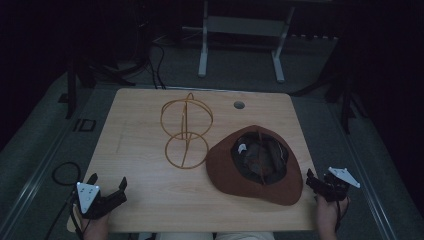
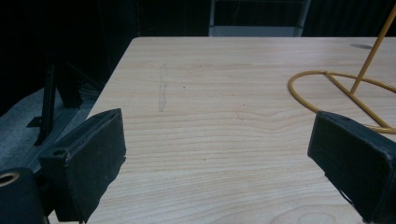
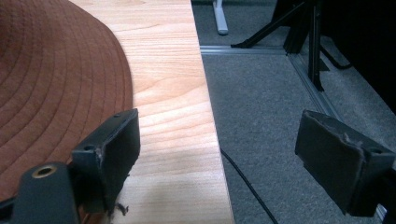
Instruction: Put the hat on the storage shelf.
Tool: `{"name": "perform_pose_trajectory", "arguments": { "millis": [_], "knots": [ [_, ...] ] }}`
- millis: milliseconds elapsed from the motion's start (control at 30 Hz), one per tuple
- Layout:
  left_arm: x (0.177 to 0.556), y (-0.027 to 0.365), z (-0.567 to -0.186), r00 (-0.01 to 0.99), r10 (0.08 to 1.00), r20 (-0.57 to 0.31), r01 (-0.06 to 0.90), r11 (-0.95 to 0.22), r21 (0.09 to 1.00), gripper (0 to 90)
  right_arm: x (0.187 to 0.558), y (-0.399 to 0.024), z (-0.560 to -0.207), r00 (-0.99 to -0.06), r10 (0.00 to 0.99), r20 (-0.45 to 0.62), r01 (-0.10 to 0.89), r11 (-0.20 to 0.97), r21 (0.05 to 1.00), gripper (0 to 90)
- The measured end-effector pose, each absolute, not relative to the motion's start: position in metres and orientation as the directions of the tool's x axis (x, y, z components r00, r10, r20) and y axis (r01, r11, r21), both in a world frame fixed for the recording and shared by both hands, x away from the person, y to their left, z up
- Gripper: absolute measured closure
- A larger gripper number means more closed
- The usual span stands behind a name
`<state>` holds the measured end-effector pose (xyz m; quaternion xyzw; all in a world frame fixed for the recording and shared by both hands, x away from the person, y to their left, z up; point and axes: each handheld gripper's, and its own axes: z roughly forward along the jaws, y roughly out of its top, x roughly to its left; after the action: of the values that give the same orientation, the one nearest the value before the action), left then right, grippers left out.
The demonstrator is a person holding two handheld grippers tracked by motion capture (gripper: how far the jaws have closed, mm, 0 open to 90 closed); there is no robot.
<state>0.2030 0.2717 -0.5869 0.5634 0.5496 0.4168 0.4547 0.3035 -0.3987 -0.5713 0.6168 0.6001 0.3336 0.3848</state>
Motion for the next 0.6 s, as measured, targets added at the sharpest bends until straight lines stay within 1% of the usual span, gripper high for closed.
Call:
{"name": "perform_pose_trajectory", "arguments": {
  "millis": [133, 267, 333, 367, 400, 533, 600],
  "knots": [
    [0.203, 0.273, -0.587, 0.042, 0.998, -0.047, 0.248, 0.035, 0.968, 4.8, 0.302, -0.399, -0.571, 0.045, 0.998, -0.046, 0.481, 0.018, 0.876, 13.7],
    [0.203, 0.271, -0.585, 0.047, 0.998, -0.043, 0.259, 0.029, 0.965, 3.4, 0.3, -0.392, -0.564, -0.027, 0.999, -0.032, 0.499, 0.041, 0.865, 13.5],
    [0.203, 0.271, -0.585, 0.055, 0.997, -0.054, 0.269, 0.037, 0.962, 3.1, 0.299, -0.386, -0.555, -0.076, 0.997, -0.031, 0.492, 0.064, 0.868, 13.3],
    [0.203, 0.269, -0.583, 0.049, 0.997, -0.056, 0.299, 0.039, 0.953, 3.0, 0.298, -0.381, -0.549, -0.087, 0.995, -0.049, 0.483, 0.085, 0.871, 13.3],
    [0.203, 0.269, -0.583, 0.056, 0.997, -0.061, 0.303, 0.042, 0.952, 3.0, 0.297, -0.377, -0.544, -0.108, 0.992, -0.068, 0.479, 0.112, 0.871, 13.1],
    [0.202, 0.267, -0.581, 0.061, 0.995, -0.084, 0.305, 0.061, 0.95, 2.8, 0.3, -0.36, -0.524, -0.223, 0.973, -0.061, 0.486, 0.165, 0.858, 11.4],
    [0.202, 0.267, -0.58, 0.077, 0.992, -0.1, 0.313, 0.071, 0.947, 2.9, 0.302, -0.352, -0.514, -0.245, 0.967, -0.07, 0.481, 0.185, 0.857, 11.2]
  ]
}}
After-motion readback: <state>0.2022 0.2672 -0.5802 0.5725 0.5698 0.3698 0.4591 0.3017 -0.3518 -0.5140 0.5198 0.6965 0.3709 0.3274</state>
